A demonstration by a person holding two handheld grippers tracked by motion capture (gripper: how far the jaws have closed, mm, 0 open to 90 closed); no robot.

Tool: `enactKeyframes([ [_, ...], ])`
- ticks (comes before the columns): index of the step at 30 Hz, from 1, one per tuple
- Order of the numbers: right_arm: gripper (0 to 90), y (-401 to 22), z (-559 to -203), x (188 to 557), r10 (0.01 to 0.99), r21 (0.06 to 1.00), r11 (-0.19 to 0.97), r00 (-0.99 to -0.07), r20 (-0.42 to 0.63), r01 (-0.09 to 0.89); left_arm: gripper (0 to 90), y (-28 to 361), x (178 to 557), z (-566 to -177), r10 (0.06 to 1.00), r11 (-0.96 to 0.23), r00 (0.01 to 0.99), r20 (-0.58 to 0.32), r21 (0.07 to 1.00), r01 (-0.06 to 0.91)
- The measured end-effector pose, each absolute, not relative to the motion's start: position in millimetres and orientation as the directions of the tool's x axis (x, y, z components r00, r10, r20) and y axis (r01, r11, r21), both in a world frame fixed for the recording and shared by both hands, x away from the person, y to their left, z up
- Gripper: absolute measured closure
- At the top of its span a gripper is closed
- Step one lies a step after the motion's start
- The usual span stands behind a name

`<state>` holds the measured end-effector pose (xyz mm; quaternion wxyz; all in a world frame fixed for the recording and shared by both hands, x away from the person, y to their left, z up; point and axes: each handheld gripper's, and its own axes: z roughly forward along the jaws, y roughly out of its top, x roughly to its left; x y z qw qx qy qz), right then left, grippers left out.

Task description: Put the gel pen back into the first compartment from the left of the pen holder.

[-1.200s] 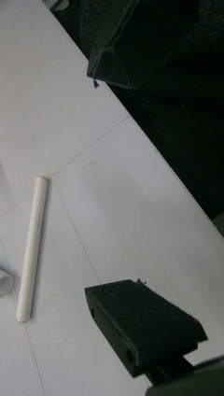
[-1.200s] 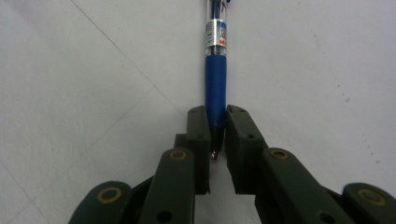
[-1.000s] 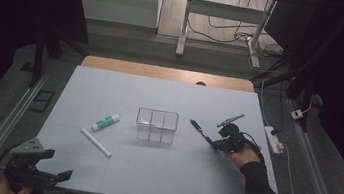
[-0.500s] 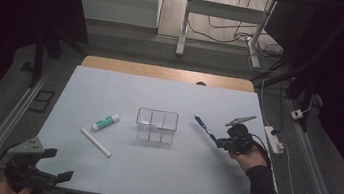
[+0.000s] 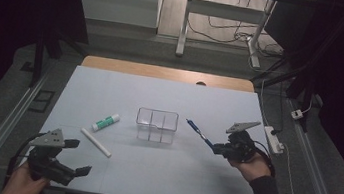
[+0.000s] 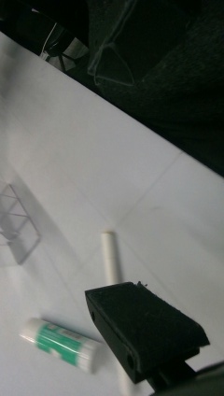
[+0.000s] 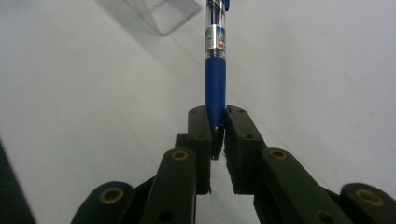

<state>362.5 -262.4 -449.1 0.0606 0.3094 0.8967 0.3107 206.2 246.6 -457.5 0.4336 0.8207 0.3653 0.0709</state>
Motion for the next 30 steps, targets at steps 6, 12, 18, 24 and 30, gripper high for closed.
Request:
enactKeyframes([
  [6, 81.0, -253, -442, 350, 0.551, 0.609, 0.627, -0.829, 0.095, 0.486, 0.0, 228, 226, -450, 0.629, -0.387, 0.76, -0.165, 0.781, 0.49],
  [12, 81.0, -240, -434, 337, 0.508, 0.612, 0.631, -0.85, 0.138, 0.476, 0.0, 206, 242, -442, 0.601, -0.434, 0.788, -0.133, 0.774, 0.461],
  [18, 80.9, -226, -430, 329, 0.471, 0.605, 0.644, -0.866, 0.169, 0.468, 0.0, 179, 257, -438, 0.539, -0.509, 0.839, -0.075, 0.764, 0.396],
  [24, 80.9, -210, -426, 323, 0.433, 0.598, 0.653, -0.877, 0.209, 0.465, 0.0, 152, 266, -434, 0.484, -0.576, 0.875, 0.027, 0.762, 0.295],
  [30, 80.9, -193, -426, 320, 0.385, 0.58, 0.674, -0.888, 0.252, 0.457, 0.0, 127, 274, -434, 0.409, -0.62, 0.91, 0.072, 0.754, 0.219],
])
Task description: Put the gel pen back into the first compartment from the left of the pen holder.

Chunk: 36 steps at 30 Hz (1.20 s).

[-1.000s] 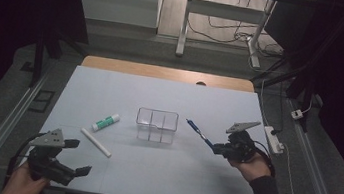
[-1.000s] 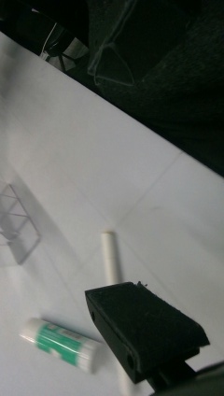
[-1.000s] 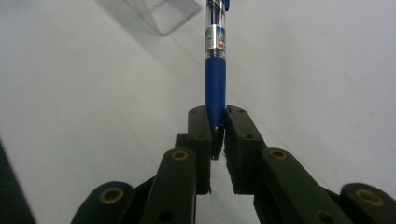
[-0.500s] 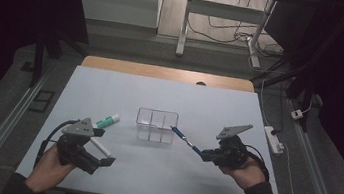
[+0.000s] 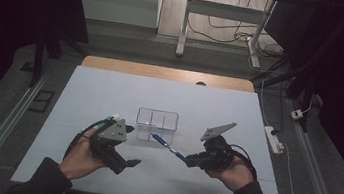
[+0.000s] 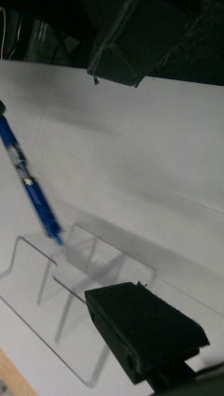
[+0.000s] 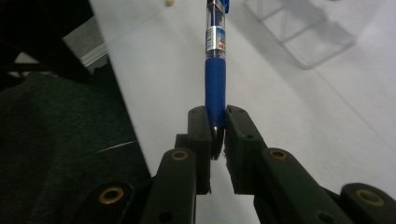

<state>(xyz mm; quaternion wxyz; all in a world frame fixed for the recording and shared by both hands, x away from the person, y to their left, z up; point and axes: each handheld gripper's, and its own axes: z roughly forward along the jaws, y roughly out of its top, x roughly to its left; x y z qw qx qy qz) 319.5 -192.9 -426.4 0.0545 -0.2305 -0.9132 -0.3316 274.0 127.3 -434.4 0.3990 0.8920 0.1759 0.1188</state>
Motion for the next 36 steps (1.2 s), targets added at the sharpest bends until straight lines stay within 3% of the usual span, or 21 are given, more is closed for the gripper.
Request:
enactKeyframes([
  [18, 80.9, -161, -426, 318, 0.317, 0.527, 0.728, -0.897, 0.307, 0.438, 4.9, 64, 291, -445, 0.223, -0.74, 0.962, 0.16, 0.67, 0.06],
  [22, 80.9, -159, -427, 318, 0.306, 0.522, 0.732, -0.896, 0.323, 0.438, 14.4, 60, 290, -448, 0.195, -0.753, 0.963, 0.186, 0.658, 0.026],
  [30, 80.9, -154, -427, 317, 0.297, 0.507, 0.745, -0.896, 0.33, 0.434, 41.5, 58, 289, -448, 0.111, -0.777, 0.966, 0.233, 0.627, -0.062],
  [36, 80.9, -153, -428, 316, 0.297, 0.5, 0.748, -0.894, 0.336, 0.436, 55.0, 55, 288, -448, 0.036, -0.806, 0.962, 0.272, 0.577, -0.134],
])
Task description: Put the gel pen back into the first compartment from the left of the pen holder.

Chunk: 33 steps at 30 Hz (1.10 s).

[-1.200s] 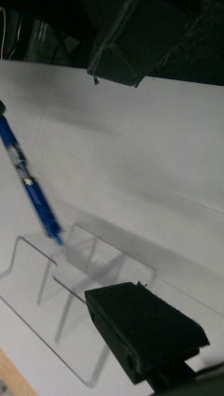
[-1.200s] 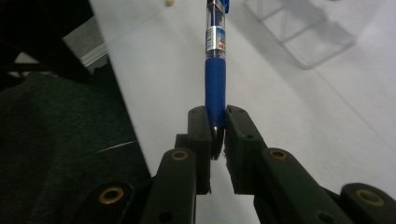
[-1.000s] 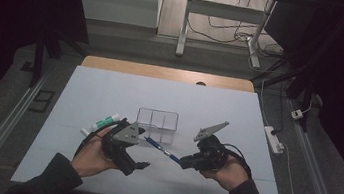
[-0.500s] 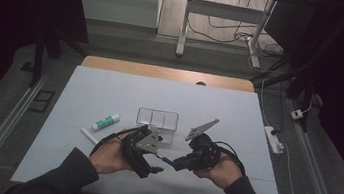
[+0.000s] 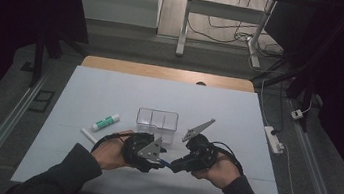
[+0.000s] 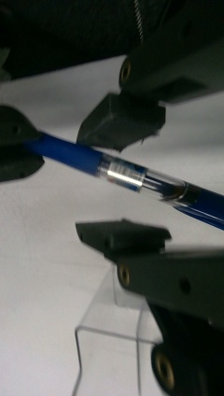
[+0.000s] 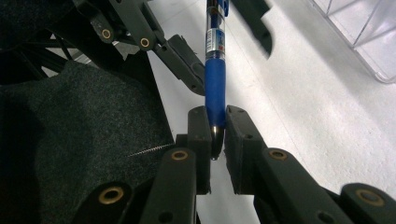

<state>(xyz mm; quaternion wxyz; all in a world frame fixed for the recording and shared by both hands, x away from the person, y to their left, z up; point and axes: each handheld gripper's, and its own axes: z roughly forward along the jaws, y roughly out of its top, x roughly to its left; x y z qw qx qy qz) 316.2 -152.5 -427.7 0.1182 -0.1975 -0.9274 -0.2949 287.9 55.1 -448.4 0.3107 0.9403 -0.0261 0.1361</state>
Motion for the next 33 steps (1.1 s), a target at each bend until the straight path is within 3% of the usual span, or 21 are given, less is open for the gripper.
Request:
enactKeyframes([
  [14, 80.6, -152, -432, 317, 0.282, 0.475, 0.772, -0.897, 0.34, 0.423, 78.1, 47, 285, -451, -0.136, -0.831, 0.944, 0.301, 0.484, -0.274],
  [19, 79.1, -150, -435, 314, 0.252, 0.481, 0.784, -0.909, 0.331, 0.392, 78.9, 46, 287, -453, -0.153, -0.842, 0.955, 0.254, 0.472, -0.261],
  [23, 65.8, -151, -436, 313, 0.275, 0.505, 0.772, -0.92, 0.281, 0.385, 78.9, 50, 292, -454, -0.117, -0.848, 0.973, 0.198, 0.491, -0.202],
  [33, 36.0, -171, -431, 308, 0.34, 0.638, 0.675, -0.924, 0.176, 0.37, 78.9, 72, 312, -448, 0.105, -0.787, 0.993, 0.045, 0.614, 0.055],
])
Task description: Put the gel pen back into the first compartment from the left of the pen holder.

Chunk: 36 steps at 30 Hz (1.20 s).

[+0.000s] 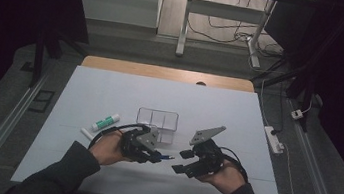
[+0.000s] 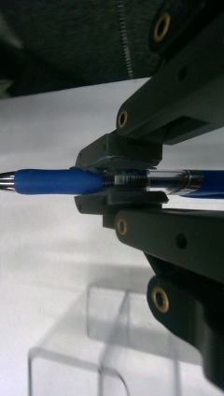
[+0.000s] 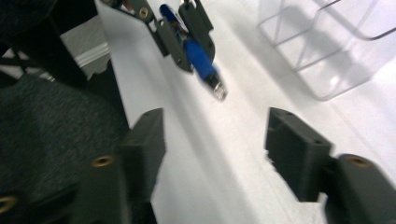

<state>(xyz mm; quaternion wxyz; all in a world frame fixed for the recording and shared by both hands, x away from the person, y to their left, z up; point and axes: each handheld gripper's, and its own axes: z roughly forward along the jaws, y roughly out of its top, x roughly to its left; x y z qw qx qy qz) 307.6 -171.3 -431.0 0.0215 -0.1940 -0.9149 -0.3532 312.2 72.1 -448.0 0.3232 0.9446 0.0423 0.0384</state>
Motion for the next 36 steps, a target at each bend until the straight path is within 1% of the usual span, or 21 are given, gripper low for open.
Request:
enactKeyframes([
  [3, 28.8, -178, -429, 303, 0.363, 0.672, 0.643, -0.919, 0.156, 0.368, 78.9, 80, 319, -443, 0.163, -0.758, 0.987, 0.002, 0.641, 0.124],
  [9, 21.5, -192, -429, 295, 0.402, 0.715, 0.598, -0.907, 0.125, 0.363, 78.8, 96, 328, -433, 0.249, -0.69, 0.967, -0.05, 0.691, 0.213],
  [16, 15.9, -208, -436, 289, 0.468, 0.718, 0.567, -0.875, 0.122, 0.404, 78.8, 109, 337, -427, 0.353, -0.622, 0.93, -0.102, 0.717, 0.315],
  [20, 7.4, -216, -439, 286, 0.489, 0.713, 0.559, -0.863, 0.128, 0.423, 78.8, 116, 344, -425, 0.412, -0.561, 0.901, -0.136, 0.741, 0.368],
  [22, 2.6, -220, -441, 283, 0.504, 0.715, 0.555, -0.856, 0.118, 0.426, 78.8, 119, 346, -423, 0.434, -0.542, 0.891, -0.134, 0.751, 0.377],
  [24, 2.4, -223, -442, 280, 0.506, 0.711, 0.559, -0.855, 0.116, 0.428, 78.8, 121, 349, -421, 0.45, -0.516, 0.882, -0.139, 0.765, 0.384],
  [27, 0.1, -227, -446, 274, 0.51, 0.721, 0.562, -0.856, 0.085, 0.406, 78.8, 125, 354, -418, 0.479, -0.484, 0.867, -0.138, 0.782, 0.392],
  [31, 0.0, -234, -450, 269, 0.524, 0.72, 0.556, -0.848, 0.084, 0.415, 78.7, 127, 363, -417, 0.522, -0.445, 0.841, -0.145, 0.795, 0.413],
  [36, 0.0, -242, -453, 264, 0.552, 0.72, 0.55, -0.831, 0.068, 0.424, 78.6, 126, 372, -414, 0.561, -0.427, 0.82, -0.116, 0.808, 0.407],
])
